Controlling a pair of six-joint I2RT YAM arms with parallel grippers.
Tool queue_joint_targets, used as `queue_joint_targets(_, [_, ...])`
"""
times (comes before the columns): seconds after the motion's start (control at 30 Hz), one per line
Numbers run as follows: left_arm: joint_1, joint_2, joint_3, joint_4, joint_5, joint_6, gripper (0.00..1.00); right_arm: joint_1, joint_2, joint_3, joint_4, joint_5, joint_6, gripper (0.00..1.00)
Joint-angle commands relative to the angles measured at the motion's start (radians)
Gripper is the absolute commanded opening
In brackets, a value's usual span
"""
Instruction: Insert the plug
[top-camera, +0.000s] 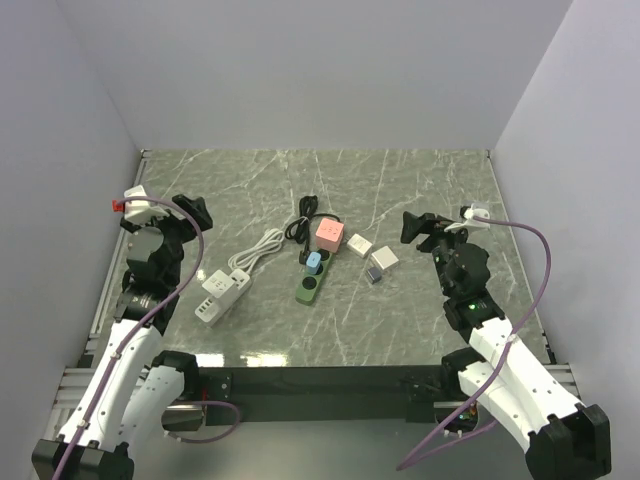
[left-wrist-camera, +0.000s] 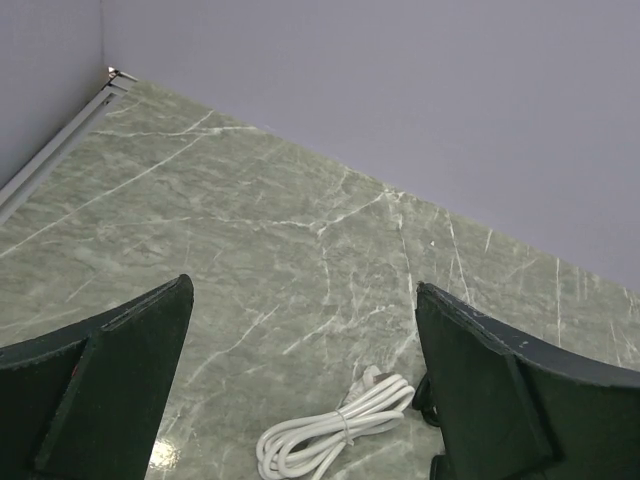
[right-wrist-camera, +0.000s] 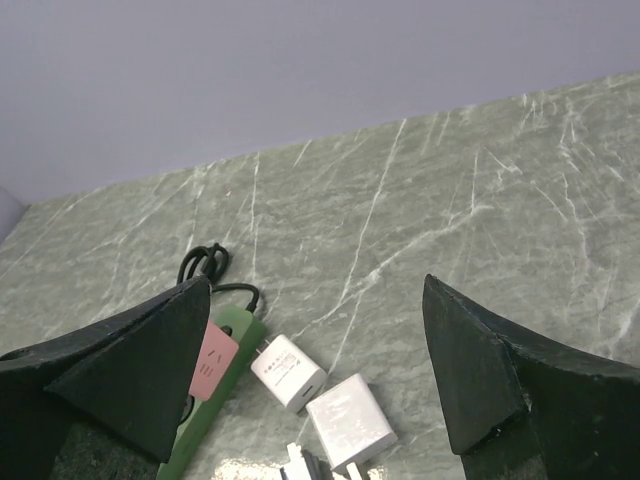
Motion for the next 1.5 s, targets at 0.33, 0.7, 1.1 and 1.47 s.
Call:
queue_joint_targets(0.33, [-0.019, 0.051, 0.011, 0.057, 0.036, 0.022, 0.99, 0.004, -0.015, 0.052, -0.052, 0.045, 0.013, 0.95])
queue_joint_targets(0.7, [-0.361, 0.258, 0.068, 0.162, 0.022, 0.087, 0.99, 0.004, 0.06, 0.101, -0.189, -0.017, 0.067, 0.94])
queue_joint_targets(1.1, [-0.492, 0.426, 0.097, 0.183, 0.056, 0.09, 0.99, 0.202, 0.392, 0.248, -0.296, -0.068, 0.004, 0.84])
queue_joint_targets(1.47, [-0.5, 0.404, 0.089, 0.176, 0.056, 0.093, 0.99, 0.281, 0.467, 0.229, -0.445, 0.015, 0.099, 0.71])
